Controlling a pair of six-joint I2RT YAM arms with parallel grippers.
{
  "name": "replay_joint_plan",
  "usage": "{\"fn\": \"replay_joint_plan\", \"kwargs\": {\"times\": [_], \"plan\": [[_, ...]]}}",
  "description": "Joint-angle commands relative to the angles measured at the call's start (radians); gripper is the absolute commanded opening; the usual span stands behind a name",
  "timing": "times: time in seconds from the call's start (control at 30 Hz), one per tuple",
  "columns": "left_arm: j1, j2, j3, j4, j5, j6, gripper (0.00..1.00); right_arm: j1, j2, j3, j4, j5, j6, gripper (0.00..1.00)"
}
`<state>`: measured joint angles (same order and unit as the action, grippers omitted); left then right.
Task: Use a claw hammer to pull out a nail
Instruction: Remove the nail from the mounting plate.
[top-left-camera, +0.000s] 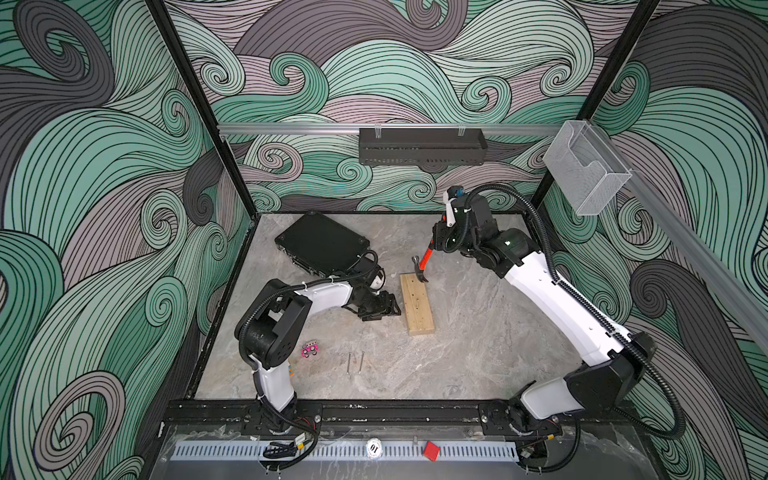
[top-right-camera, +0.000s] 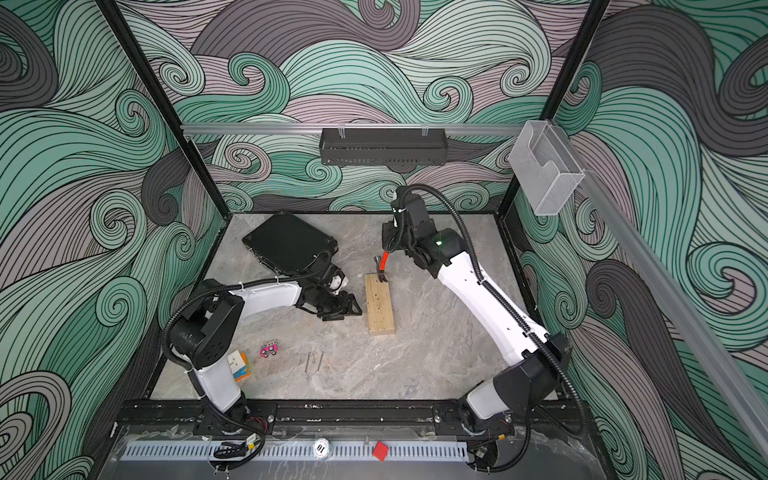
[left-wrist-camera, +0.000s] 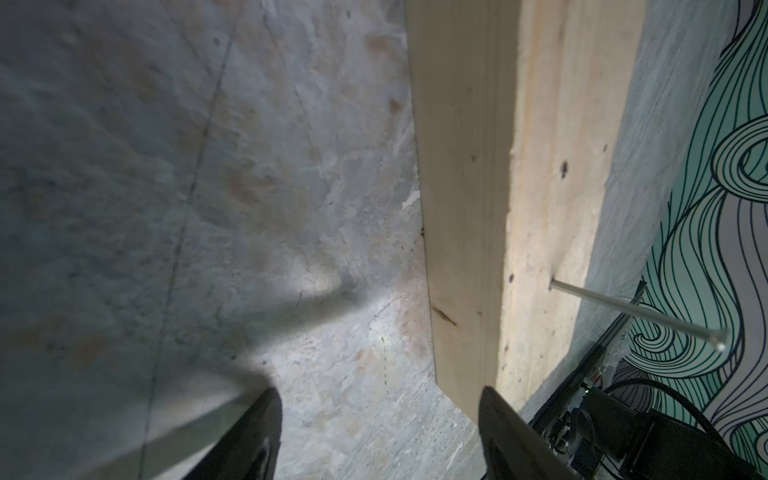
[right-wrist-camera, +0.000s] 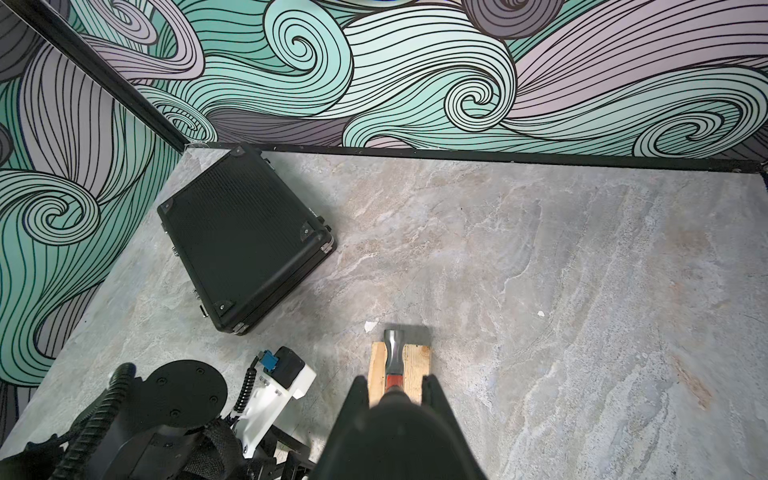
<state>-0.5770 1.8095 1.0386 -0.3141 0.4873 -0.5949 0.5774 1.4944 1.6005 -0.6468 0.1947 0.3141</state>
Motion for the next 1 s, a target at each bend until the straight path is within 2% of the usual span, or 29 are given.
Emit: {"fn": "replay_joint_plan", "kwargs": {"times": [0.0, 0.97], "plan": [[0.007, 0.021, 0.031, 0.009, 0.028, 0.002, 0.72, -0.005, -0.01, 0.044, 0.075, 0.009, 0.008, 0.0], [0.008, 0.07, 0.072, -0.005, 0.048, 0.01, 0.65, -0.007, 0.037, 0.018, 0.121, -0.023, 0.022, 0.0]]}}
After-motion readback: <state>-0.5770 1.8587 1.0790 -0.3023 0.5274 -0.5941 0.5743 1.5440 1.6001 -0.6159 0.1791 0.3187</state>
